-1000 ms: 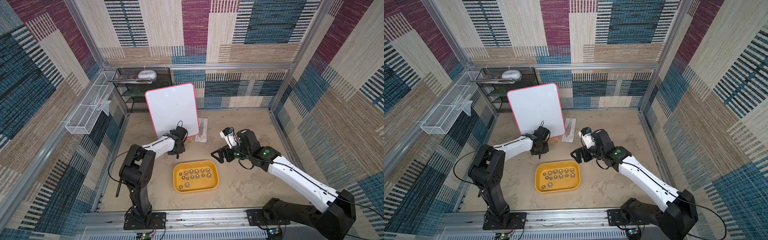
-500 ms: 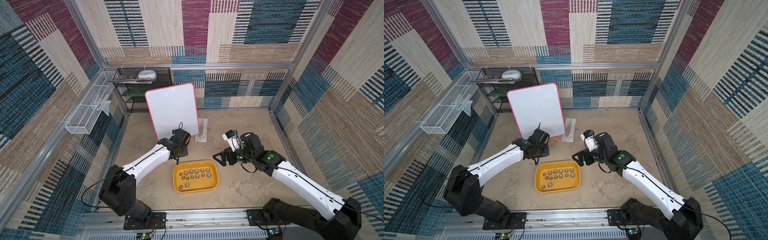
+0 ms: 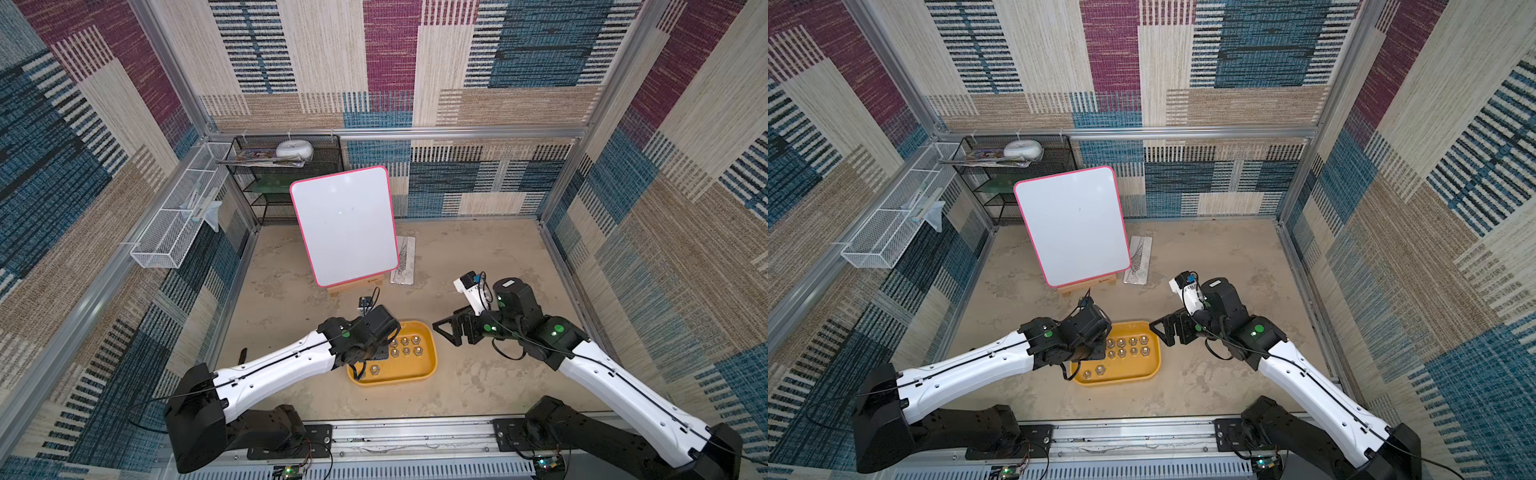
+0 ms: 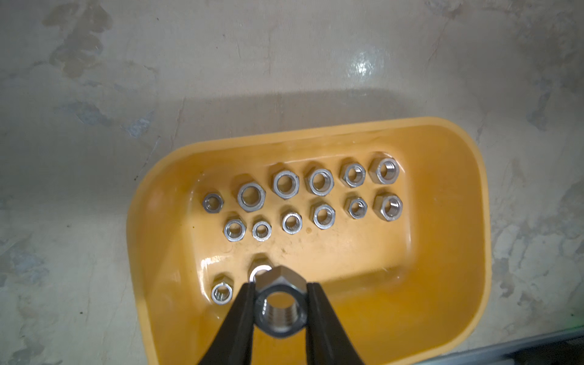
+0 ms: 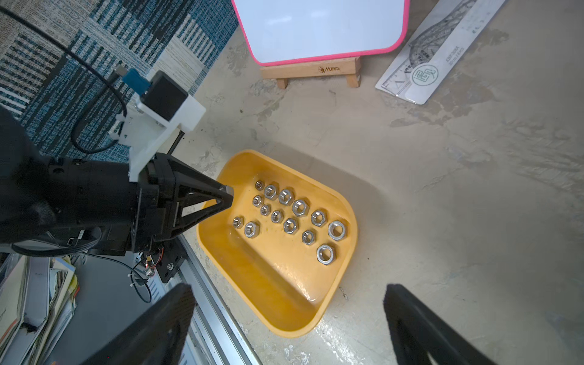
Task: Put the nuts on the desktop into the storage box
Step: Place the nut in the storage box.
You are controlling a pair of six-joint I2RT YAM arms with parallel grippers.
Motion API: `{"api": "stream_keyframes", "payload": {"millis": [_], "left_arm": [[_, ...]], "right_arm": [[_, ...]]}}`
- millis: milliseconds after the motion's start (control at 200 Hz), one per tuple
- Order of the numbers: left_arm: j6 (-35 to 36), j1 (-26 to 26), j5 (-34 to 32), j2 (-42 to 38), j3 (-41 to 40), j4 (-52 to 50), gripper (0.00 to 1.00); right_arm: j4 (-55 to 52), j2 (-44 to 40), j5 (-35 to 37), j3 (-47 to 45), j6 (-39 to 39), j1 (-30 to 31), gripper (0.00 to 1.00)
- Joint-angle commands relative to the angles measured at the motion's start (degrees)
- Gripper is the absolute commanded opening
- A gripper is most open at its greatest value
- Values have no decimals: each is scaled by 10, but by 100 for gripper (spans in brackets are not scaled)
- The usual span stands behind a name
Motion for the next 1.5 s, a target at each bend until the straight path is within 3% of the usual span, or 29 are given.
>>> {"api": "stream_keyframes", "payload": {"millis": [0,275,756,886,1067,1407,1497], "left_arm": [[-42,-30,-21,14,-2,-6,28],[-65,-91,-11,79,-14,40,28],[-55,-96,12,171,-2,78,30],[-52,-95,14,181,4,75,35],[-47,-95,10,175,11,64,46],[-22,-73,-59,92,66,-30,54],[-19,-45,-83,45,64,-49,66]], "right_arm": [[-11,-13,-9,-6,11,2,99],[-23,-31,-10,-15,17,5,99],[-35,-40,-9,-15,17,7,99],[-36,-40,-7,-15,17,7,99],[-34,-38,-6,-17,16,7,99],[-21,-29,18,-14,16,7,99],[-17,-21,43,-15,19,7,99]]}}
